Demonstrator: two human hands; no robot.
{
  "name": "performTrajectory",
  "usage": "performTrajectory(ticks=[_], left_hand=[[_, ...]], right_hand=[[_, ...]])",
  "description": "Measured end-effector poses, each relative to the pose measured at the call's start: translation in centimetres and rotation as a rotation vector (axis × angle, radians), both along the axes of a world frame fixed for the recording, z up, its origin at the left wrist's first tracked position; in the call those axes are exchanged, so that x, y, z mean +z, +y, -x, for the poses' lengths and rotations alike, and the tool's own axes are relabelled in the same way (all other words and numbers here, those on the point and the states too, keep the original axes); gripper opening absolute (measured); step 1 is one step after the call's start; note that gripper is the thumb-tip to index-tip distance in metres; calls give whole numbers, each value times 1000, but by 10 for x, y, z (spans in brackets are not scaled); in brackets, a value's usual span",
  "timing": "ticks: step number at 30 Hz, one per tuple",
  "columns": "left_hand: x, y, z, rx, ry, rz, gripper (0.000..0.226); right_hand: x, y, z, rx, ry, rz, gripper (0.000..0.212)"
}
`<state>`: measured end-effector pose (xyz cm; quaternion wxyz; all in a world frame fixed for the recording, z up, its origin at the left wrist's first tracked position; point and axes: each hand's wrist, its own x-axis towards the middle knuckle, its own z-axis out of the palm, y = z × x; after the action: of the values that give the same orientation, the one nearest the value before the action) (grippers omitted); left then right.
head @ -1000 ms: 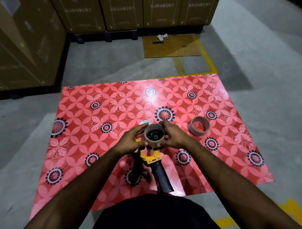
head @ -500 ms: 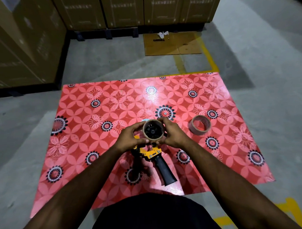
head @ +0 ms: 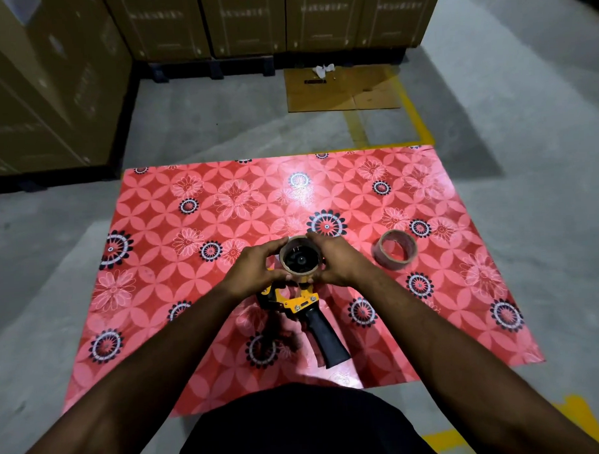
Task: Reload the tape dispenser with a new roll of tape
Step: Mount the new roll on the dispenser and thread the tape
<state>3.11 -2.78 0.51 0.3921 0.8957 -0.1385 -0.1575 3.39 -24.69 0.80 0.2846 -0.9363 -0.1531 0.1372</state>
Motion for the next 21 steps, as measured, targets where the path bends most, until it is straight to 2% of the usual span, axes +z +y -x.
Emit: performTrajectory(ticks=[9,15,21], left_hand=[[8,-3,-6,-42,-1,-71,80],[-9,-6,5,-47,38,-120,102],[-13,-5,10,-38,26,-130,108]], right_hand=[[2,5,-19,27,37,141,68],[0,4,-14,19,35,125,66],[1,3,-14,39,34,130,66]])
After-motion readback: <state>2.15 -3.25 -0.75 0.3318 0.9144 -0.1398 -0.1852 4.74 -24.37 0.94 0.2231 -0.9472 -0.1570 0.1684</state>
